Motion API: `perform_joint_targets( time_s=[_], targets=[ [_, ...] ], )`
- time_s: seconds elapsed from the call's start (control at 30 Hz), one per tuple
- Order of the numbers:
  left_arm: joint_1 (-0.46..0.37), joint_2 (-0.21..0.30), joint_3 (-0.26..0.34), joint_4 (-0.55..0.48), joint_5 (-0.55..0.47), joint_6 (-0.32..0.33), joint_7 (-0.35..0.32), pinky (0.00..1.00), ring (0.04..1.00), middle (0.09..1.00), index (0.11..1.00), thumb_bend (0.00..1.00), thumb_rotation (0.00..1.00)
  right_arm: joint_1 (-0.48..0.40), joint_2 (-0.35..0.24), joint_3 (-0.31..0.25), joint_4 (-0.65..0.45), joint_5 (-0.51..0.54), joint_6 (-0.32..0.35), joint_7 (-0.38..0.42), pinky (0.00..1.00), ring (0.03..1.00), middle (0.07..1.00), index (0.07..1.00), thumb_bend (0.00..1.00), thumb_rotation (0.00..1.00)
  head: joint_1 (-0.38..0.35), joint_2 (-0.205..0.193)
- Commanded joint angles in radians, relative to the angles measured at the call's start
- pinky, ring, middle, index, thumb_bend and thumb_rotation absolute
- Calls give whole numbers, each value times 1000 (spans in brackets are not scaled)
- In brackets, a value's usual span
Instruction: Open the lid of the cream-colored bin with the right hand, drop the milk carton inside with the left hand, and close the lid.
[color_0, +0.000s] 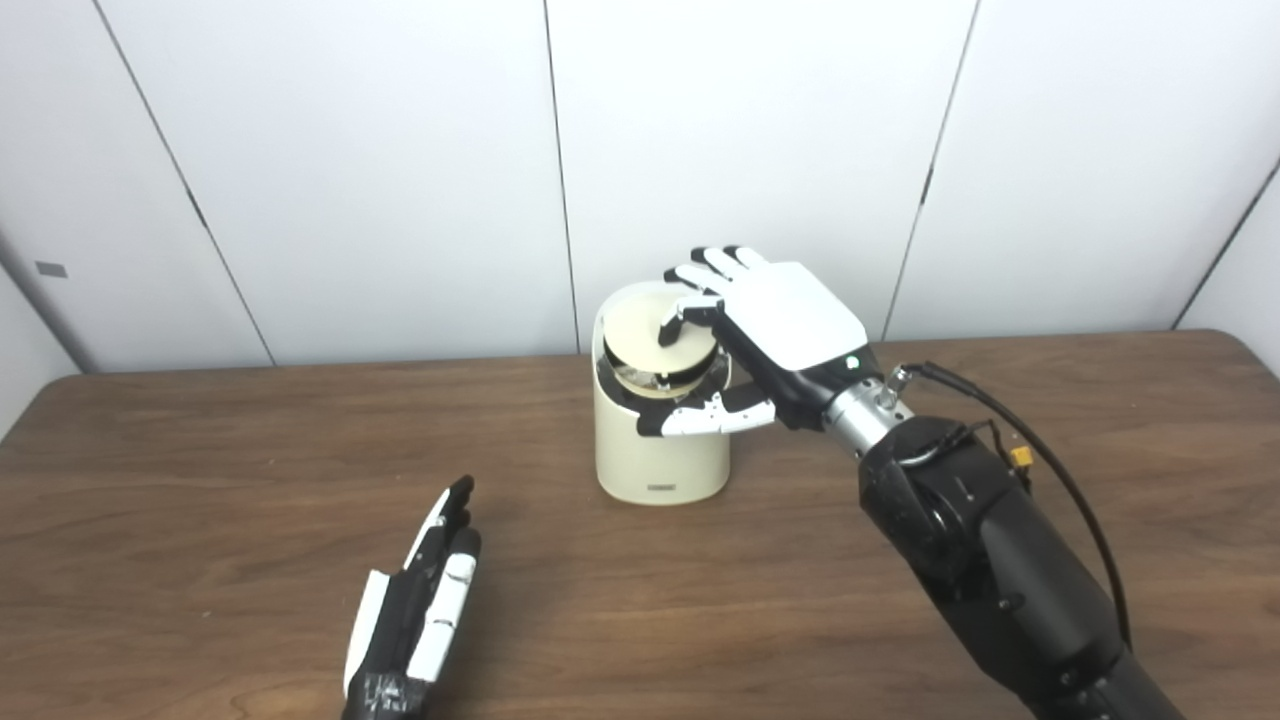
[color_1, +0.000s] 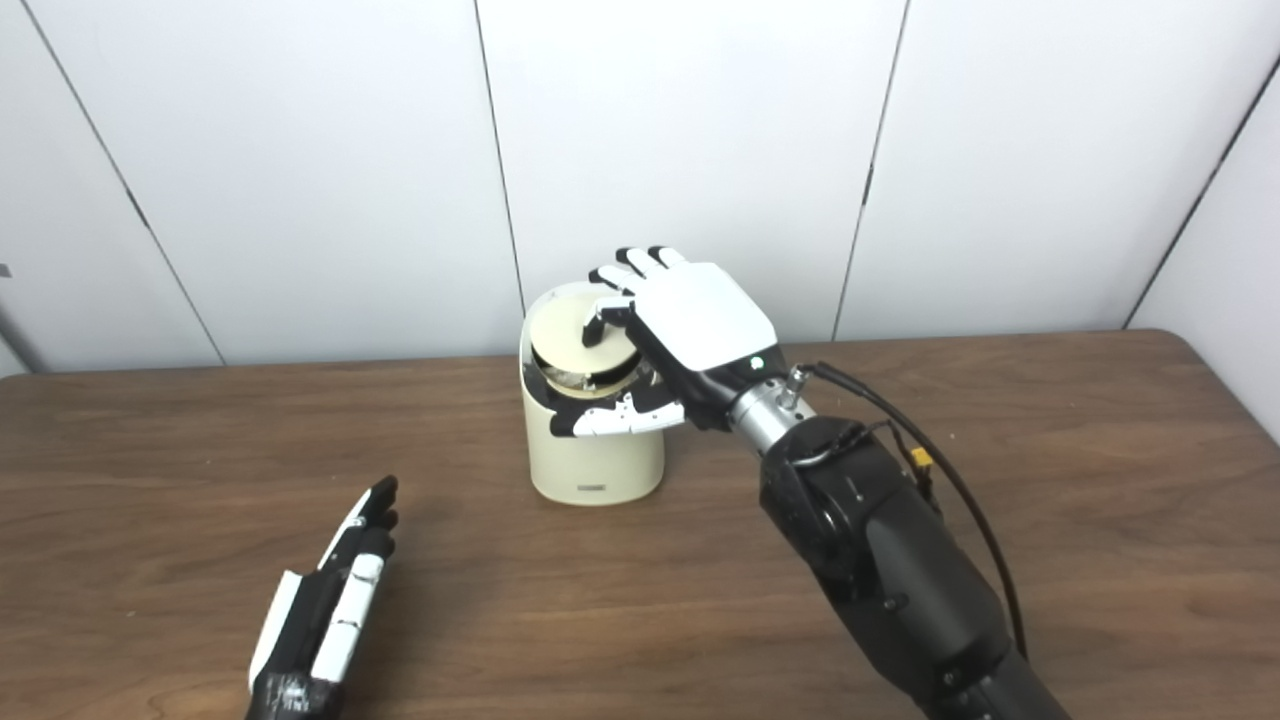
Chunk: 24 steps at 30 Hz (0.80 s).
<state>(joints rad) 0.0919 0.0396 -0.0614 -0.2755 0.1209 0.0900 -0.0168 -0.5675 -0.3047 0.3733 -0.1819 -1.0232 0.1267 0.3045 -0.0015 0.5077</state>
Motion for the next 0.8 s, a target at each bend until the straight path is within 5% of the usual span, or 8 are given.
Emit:
perform_joint_targets(
  time_s=[0.0, 0.43, 0.77],
  targets=[
    [-13, -2, -3, -22, 13, -22, 5, 959, 978, 989, 1000, 537, 927, -22, -10, -18, -38, -6, -13, -7, 949, 954, 901, 639, 635, 844, 0, 1],
    [-9, -4, -4, -33, 32, -16, 2, 986, 998, 991, 1000, 521, 881, 32, -11, -25, -51, -25, -43, -8, 963, 956, 898, 626, 623, 872, 8, 10],
    [-7, 1, -4, -38, 27, -12, -5, 989, 999, 994, 1000, 540, 874, 28, 0, 3, -58, -37, -38, 68, 1000, 996, 954, 683, 676, 914, 8, 16]
  ],
)
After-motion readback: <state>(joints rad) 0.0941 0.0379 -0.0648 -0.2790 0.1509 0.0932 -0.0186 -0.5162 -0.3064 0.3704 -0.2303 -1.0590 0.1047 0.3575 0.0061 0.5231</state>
